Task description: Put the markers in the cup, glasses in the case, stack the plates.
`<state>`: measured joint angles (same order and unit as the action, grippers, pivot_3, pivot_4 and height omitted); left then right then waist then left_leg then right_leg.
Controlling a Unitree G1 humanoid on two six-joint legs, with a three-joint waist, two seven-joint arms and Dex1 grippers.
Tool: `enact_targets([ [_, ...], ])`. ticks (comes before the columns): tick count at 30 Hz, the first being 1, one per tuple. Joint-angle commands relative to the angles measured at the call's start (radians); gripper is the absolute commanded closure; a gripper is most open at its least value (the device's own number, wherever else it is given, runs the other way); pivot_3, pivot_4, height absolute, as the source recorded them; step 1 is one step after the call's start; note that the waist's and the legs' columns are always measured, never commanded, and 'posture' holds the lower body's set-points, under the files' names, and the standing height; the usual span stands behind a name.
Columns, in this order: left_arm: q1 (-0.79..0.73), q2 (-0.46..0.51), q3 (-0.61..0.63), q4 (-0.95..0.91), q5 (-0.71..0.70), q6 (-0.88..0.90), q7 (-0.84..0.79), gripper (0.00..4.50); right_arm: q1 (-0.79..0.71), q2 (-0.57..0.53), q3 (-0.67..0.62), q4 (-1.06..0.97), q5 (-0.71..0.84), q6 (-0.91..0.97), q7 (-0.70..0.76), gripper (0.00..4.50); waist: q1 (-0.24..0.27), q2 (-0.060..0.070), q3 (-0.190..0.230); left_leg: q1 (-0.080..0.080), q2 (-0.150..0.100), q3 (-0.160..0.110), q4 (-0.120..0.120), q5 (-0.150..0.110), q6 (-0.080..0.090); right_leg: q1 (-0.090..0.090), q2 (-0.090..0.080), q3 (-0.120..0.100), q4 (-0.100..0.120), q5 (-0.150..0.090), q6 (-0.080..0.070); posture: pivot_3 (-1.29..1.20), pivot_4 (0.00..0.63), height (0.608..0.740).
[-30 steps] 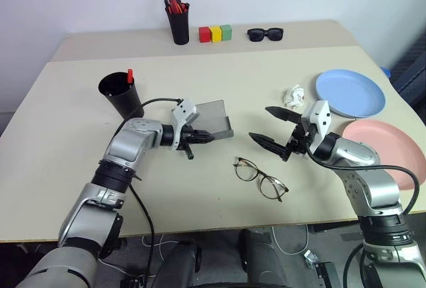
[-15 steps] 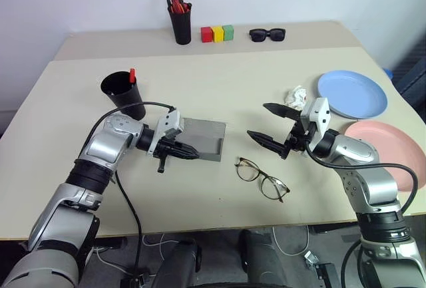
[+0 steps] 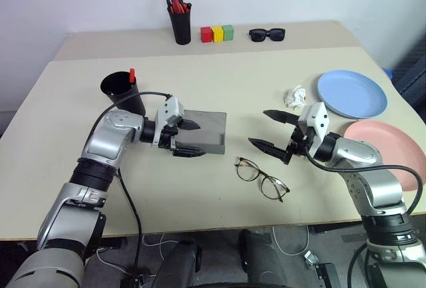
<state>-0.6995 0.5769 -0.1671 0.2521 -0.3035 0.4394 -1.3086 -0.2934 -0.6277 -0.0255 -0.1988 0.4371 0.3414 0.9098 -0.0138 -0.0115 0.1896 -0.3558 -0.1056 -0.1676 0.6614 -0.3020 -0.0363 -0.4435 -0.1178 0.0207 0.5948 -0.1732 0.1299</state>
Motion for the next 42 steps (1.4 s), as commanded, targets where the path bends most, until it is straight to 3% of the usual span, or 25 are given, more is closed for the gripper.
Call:
enact_targets([
  [1, 0.044, 0.065, 0.117, -0.149, -0.13, 0.103, -0.024, 0.02, -0.001, -0.105, 0.006, -0.13, 0.031, 0.193, 0.0, 0.0, -0.003, 0.001, 0.0, 0.0, 0.0, 0.0, 0.0, 0.0, 0.0, 0.0, 0.0, 0.0, 0.0, 0.0, 0.0, 0.0, 0.15, 0.74],
  [5, 0.155, 0.121, 0.222, -0.254, -0.238, 0.146, -0.038, 0.02, 0.015, -0.228, 0.005, -0.279, 0.134, 0.51, -0.04, 0.0, 0.003, 0.001, 0.0, 0.0, 0.001, 0.0, 0.0, -0.001, 0.002, 0.0, 0.0, 0.0, 0.0, 0.0, 0.0, 0.0, 0.15, 0.74],
  [8, 0.267, 0.128, 0.347, -0.347, -0.346, 0.15, -0.033, 0.02, 0.006, -0.31, 0.045, -0.371, 0.105, 0.607, -0.064, 0.0, 0.001, 0.001, 0.001, 0.0, 0.002, 0.001, 0.001, -0.002, 0.003, 0.0, -0.002, 0.001, -0.001, -0.001, 0.001, 0.0, 0.15, 0.74],
  [13, 0.41, 0.158, 0.427, -0.445, -0.408, 0.126, -0.043, 0.02, -0.003, -0.37, 0.126, -0.427, 0.072, 0.683, -0.091, 0.0, 0.005, 0.0, 0.001, -0.001, 0.003, 0.002, 0.002, -0.002, 0.003, 0.0, -0.002, 0.001, -0.001, -0.001, 0.001, 0.0, 0.15, 0.74],
  [21, 0.537, 0.184, 0.491, -0.539, -0.433, 0.093, 0.007, 0.02, -0.091, -0.235, 0.122, -0.364, 0.128, 0.877, -0.196, 0.0, 0.008, 0.0, 0.001, -0.001, 0.003, 0.002, 0.002, -0.002, 0.003, 0.001, -0.001, 0.001, -0.002, -0.001, 0.001, 0.0, 0.15, 0.74],
  [25, 0.556, 0.187, 0.488, -0.568, -0.442, 0.095, 0.029, 0.02, -0.092, -0.246, 0.165, -0.361, 0.102, 0.877, -0.202, 0.0, 0.012, 0.0, 0.001, -0.001, 0.003, 0.002, 0.002, -0.002, 0.004, 0.001, -0.001, 0.0, -0.002, -0.001, 0.001, 0.0, 0.15, 0.74],
  [28, 0.559, 0.188, 0.481, -0.577, -0.435, 0.078, 0.042, 0.0, -0.082, -0.255, 0.195, -0.358, 0.077, 0.856, -0.208, 0.92, 0.018, 0.0, 0.001, -0.001, 0.003, 0.002, 0.002, -0.002, 0.004, 0.001, -0.001, 0.0, -0.002, -0.001, 0.001, 0.0, 0.15, 0.74],
  [30, 0.565, 0.188, 0.479, -0.577, -0.437, 0.073, 0.045, 0.0, -0.083, -0.261, 0.203, -0.356, 0.072, 0.851, -0.203, 1.81, 0.019, 0.0, 0.001, -0.001, 0.003, 0.003, 0.002, -0.002, 0.004, 0.001, -0.001, 0.0, -0.002, -0.001, 0.001, 0.0, 0.15, 0.74],
  [35, 0.576, 0.186, 0.469, -0.557, -0.431, 0.048, 0.039, 0.0, -0.089, -0.274, 0.209, -0.351, 0.068, 0.839, -0.19, 1.81, 0.023, 0.0, 0.001, -0.001, 0.003, 0.003, 0.002, -0.002, 0.004, 0.001, -0.001, 0.0, -0.002, -0.001, 0.001, 0.0, 0.15, 0.74],
  [36, 0.577, 0.185, 0.466, -0.552, -0.428, 0.042, 0.038, 0.0, -0.086, -0.284, 0.218, -0.349, 0.056, 0.826, -0.186, 2.03, 0.023, 0.0, 0.001, -0.001, 0.003, 0.003, 0.002, -0.002, 0.004, 0.001, -0.001, 0.0, -0.002, -0.001, 0.001, 0.0, 0.15, 0.74],
  [39, 0.577, 0.183, 0.46, -0.543, -0.426, 0.027, 0.039, 0.0, -0.072, -0.307, 0.24, -0.344, 0.026, 0.785, -0.181, 3.06, 0.025, 0.0, 0.001, -0.001, 0.003, 0.003, 0.002, -0.002, 0.004, 0.001, -0.001, 0.0, -0.002, -0.001, 0.001, 0.0, 0.15, 0.74],
  [42, 0.582, 0.18, 0.454, -0.536, -0.421, 0.01, 0.037, 0.0, -0.076, -0.309, 0.244, -0.34, 0.017, 0.77, -0.175, 4.48, 0.024, -0.001, 0.0, 0.0, 0.003, 0.003, 0.002, -0.002, 0.004, 0.001, -0.001, 0.0, -0.002, -0.001, 0.002, 0.0, 0.15, 0.74],
])
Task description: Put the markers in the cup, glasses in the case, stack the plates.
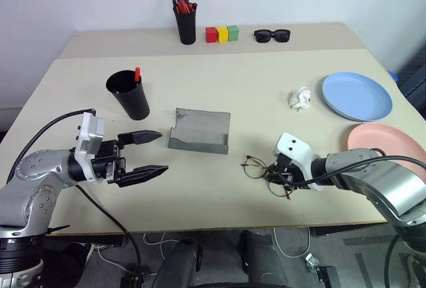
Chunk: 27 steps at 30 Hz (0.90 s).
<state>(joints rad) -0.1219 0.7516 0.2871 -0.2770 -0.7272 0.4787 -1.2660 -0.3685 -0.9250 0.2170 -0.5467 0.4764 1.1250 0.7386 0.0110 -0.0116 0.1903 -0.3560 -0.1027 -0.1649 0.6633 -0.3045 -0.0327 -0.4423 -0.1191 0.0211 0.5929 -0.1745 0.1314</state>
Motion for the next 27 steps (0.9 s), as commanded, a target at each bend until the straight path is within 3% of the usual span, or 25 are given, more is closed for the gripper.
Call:
enact_targets([
  [1, 0.007, 0.006, -0.001, -0.006, 0.003, -0.033, -0.006, 0.0, -0.003, -0.012, 0.002, 0.009, -0.024, -0.017, 0.001, 4.48, -0.001, -0.002, -0.001, 0.0, 0.001, 0.0, 0.0, 0.0, 0.0, 0.001, 0.0, 0.0, 0.0, -0.001, 0.001, 0.0, 0.15, 0.74],
  [27, 0.033, 0.014, 0.002, 0.021, -0.011, -0.053, -0.008, 0.0, -0.059, -0.014, -0.008, 0.066, -0.025, -0.041, 0.035, 4.48, 0.001, -0.002, -0.001, 0.0, 0.001, 0.0, 0.0, 0.0, 0.0, 0.001, 0.001, 0.0, -0.002, -0.002, 0.002, 0.0, 0.15, 0.74],
])
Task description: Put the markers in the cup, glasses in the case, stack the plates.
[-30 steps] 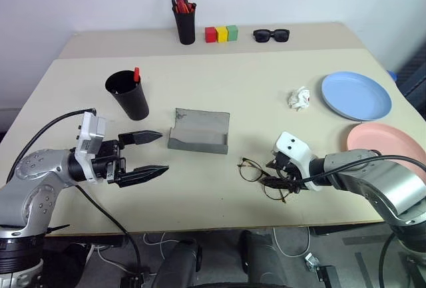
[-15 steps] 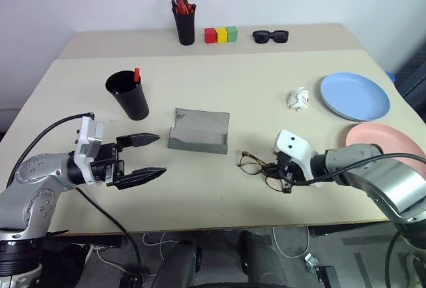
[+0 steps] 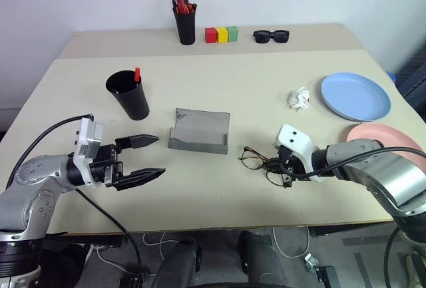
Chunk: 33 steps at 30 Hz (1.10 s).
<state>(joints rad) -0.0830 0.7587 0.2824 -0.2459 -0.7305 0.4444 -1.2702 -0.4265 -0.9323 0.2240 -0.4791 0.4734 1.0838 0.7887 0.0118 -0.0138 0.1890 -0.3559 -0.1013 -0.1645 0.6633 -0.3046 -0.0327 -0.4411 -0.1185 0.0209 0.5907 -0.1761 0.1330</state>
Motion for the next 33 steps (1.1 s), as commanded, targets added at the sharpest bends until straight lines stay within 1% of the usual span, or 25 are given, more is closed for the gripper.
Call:
enact_targets([
  [1, -0.007, 0.006, 0.006, -0.011, -0.008, -0.019, -0.004, 0.0, 0.0, -0.007, -0.014, -0.003, -0.022, -0.001, -0.013, 4.48, 0.0, 0.0, 0.0, 0.0, 0.0, 0.0, 0.0, 0.0, 0.0, 0.0, 0.0, 0.0, 0.0, 0.0, 0.0, 0.0, 0.15, 0.74],
  [6, -0.016, 0.005, 0.004, -0.006, -0.011, -0.015, -0.002, 0.0, -0.036, 0.005, -0.037, 0.013, 0.006, 0.013, 0.004, 4.48, -0.001, 0.0, 0.0, 0.0, 0.0, 0.0, 0.0, 0.0, 0.0, 0.0, 0.0, 0.0, 0.0, 0.0, 0.0, 0.0, 0.15, 0.74],
  [10, -0.023, 0.002, 0.0, -0.003, -0.012, -0.012, 0.001, 0.0, -0.134, 0.047, -0.088, 0.088, 0.048, 0.043, 0.015, 4.48, -0.004, 0.001, 0.001, 0.0, 0.0, 0.0, 0.0, 0.0, 0.0, 0.0, 0.0, 0.0, 0.0, 0.0, 0.0, 0.0, 0.15, 0.74],
  [14, -0.022, 0.002, 0.0, -0.01, -0.02, -0.006, 0.008, 0.0, -0.214, 0.082, -0.084, 0.137, 0.053, 0.035, 0.021, 4.48, -0.002, 0.002, 0.001, -0.001, 0.0, 0.0, -0.002, 0.0, 0.0, -0.002, 0.0, 0.0, -0.001, 0.001, 0.0, 0.0, 0.15, 0.74],
  [15, -0.019, 0.004, 0.002, -0.011, -0.021, -0.005, 0.009, 0.0, -0.237, 0.099, -0.075, 0.153, 0.042, 0.022, 0.016, 4.48, -0.002, 0.002, 0.001, -0.001, 0.0, 0.0, -0.002, 0.0, 0.0, -0.002, 0.0, 0.0, -0.001, 0.002, -0.003, 0.0, 0.15, 0.74],
  [20, -0.014, 0.008, 0.012, -0.019, -0.029, 0.003, 0.023, 0.0, -0.355, 0.211, -0.027, 0.242, 0.008, -0.024, 0.0, 4.48, -0.008, 0.002, 0.002, -0.001, 0.0, 0.0, -0.003, 0.0, 0.0, -0.002, 0.0, 0.0, -0.004, 0.003, -0.003, 0.0, 0.15, 0.74],
  [23, -0.005, 0.006, 0.016, -0.036, -0.036, 0.009, 0.039, 0.0, -0.429, 0.29, 0.021, 0.321, -0.039, -0.084, -0.004, 4.48, -0.012, 0.002, 0.002, -0.001, 0.0, 0.0, -0.004, 0.0, 0.0, -0.002, 0.0, 0.0, -0.004, 0.003, -0.003, 0.0, 0.15, 0.74],
  [25, 0.0, 0.007, 0.019, -0.049, -0.042, 0.013, 0.05, 0.0, -0.459, 0.321, 0.038, 0.359, -0.056, -0.114, 0.01, 4.48, -0.016, 0.002, 0.002, -0.001, 0.0, 0.0, -0.004, 0.0, 0.0, -0.002, 0.0, 0.0, -0.004, 0.003, -0.003, 0.0, 0.15, 0.74],
  [28, 0.017, 0.012, 0.028, -0.067, -0.055, 0.02, 0.062, 0.0, -0.501, 0.395, 0.071, 0.435, -0.089, -0.178, 0.02, 4.48, -0.024, 0.002, 0.002, -0.002, 0.0, -0.001, -0.004, 0.0, 0.0, -0.002, 0.0, 0.0, -0.005, 0.003, -0.003, 0.0, 0.15, 0.74],
  [31, 0.031, 0.011, 0.035, -0.082, -0.061, 0.025, 0.077, 0.0, -0.508, 0.466, 0.107, 0.498, -0.136, -0.253, 0.019, 4.48, -0.029, 0.002, 0.002, -0.001, 0.0, 0.0, -0.006, 0.0, 0.0, -0.003, 0.0, 0.0, -0.005, 0.003, -0.003, 0.0, 0.15, 0.74],
  [33, 0.04, 0.012, 0.041, -0.096, -0.068, 0.031, 0.086, 0.0, -0.512, 0.528, 0.107, 0.54, -0.146, -0.278, 0.003, 4.48, -0.03, 0.002, 0.002, 0.0, 0.0, 0.0, -0.009, 0.0, -0.001, -0.004, 0.001, 0.0, -0.005, 0.003, -0.003, 0.0, 0.15, 0.74],
])
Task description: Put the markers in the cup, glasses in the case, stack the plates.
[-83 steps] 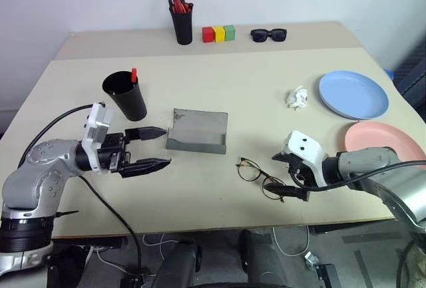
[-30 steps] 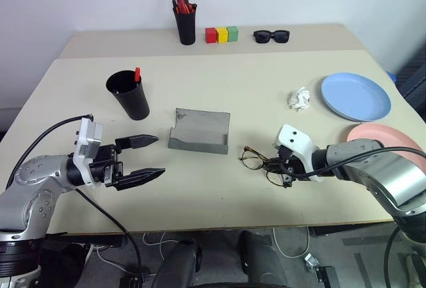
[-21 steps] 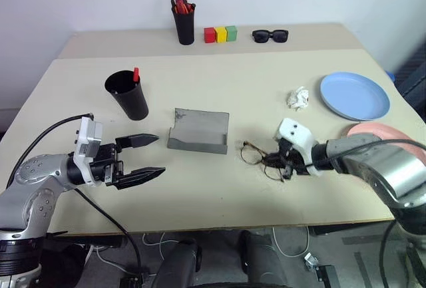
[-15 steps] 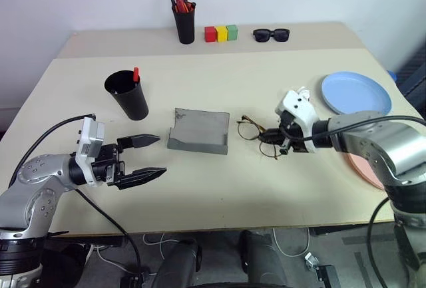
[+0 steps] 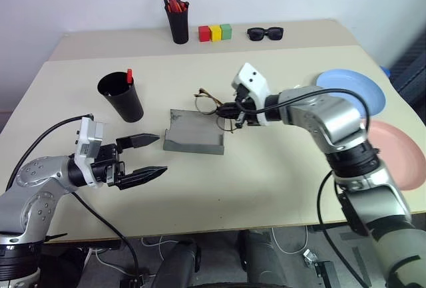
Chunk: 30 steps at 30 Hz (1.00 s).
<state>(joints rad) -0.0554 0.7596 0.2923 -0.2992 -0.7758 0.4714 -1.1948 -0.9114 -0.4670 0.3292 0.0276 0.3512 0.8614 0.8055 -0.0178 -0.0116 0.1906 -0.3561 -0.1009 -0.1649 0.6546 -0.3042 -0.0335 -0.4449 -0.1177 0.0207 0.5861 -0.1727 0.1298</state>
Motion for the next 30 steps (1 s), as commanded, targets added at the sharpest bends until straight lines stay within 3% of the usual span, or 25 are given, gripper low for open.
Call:
enact_targets([
  [1, 0.018, 0.012, 0.034, -0.049, -0.026, 0.005, 0.014, 0.0, -0.027, 0.093, 0.004, 0.052, -0.032, -0.07, -0.025, 4.48, -0.001, 0.0, 0.0, 0.0, 0.0, 0.0, -0.002, 0.0, -0.001, -0.001, 0.0, 0.0, 0.0, 0.0, 0.0, 0.0, 0.15, 0.74],
  [8, 0.037, 0.019, 0.05, -0.067, -0.034, 0.013, 0.03, 0.0, 0.01, 0.221, 0.029, 0.104, -0.076, -0.112, -0.044, 4.48, 0.001, 0.0, 0.0, -0.001, 0.002, 0.0, -0.006, 0.002, -0.004, -0.005, 0.002, 0.0, 0.001, 0.002, -0.003, 0.0, 0.15, 0.74],
  [13, 0.041, 0.02, 0.046, -0.071, -0.036, 0.012, 0.034, 0.0, 0.033, 0.178, 0.119, 0.11, -0.158, -0.191, 0.028, 4.48, 0.0, 0.0, 0.0, -0.001, 0.002, 0.0, -0.006, 0.002, -0.004, -0.005, 0.002, 0.0, 0.002, 0.002, -0.003, 0.0, 0.15, 0.74],
  [24, 0.031, 0.012, 0.025, -0.057, -0.018, -0.013, 0.027, 0.0, 0.03, 0.129, 0.134, 0.127, -0.201, -0.169, 0.133, 4.48, -0.002, 0.0, 0.0, 0.0, 0.003, 0.001, -0.006, 0.003, -0.005, -0.005, 0.005, 0.0, 0.002, 0.003, -0.005, 0.0, 0.15, 0.74],
  [27, 0.03, 0.01, 0.023, -0.056, -0.021, -0.016, 0.031, 0.0, 0.026, 0.137, 0.124, 0.146, -0.211, -0.176, 0.132, 3.46, -0.001, 0.0, 0.0, 0.0, 0.004, 0.001, -0.006, 0.003, -0.005, -0.005, 0.005, 0.0, 0.002, 0.003, -0.005, 0.0, 0.15, 0.74],
  [30, 0.03, 0.012, 0.024, -0.056, -0.021, -0.018, 0.032, 0.0, 0.032, 0.143, 0.113, 0.148, -0.217, -0.185, 0.129, 1.94, -0.001, 0.0, 0.0, 0.0, 0.004, 0.001, -0.006, 0.003, -0.005, -0.005, 0.005, 0.0, 0.002, 0.003, -0.005, 0.0, 0.15, 0.74],
])
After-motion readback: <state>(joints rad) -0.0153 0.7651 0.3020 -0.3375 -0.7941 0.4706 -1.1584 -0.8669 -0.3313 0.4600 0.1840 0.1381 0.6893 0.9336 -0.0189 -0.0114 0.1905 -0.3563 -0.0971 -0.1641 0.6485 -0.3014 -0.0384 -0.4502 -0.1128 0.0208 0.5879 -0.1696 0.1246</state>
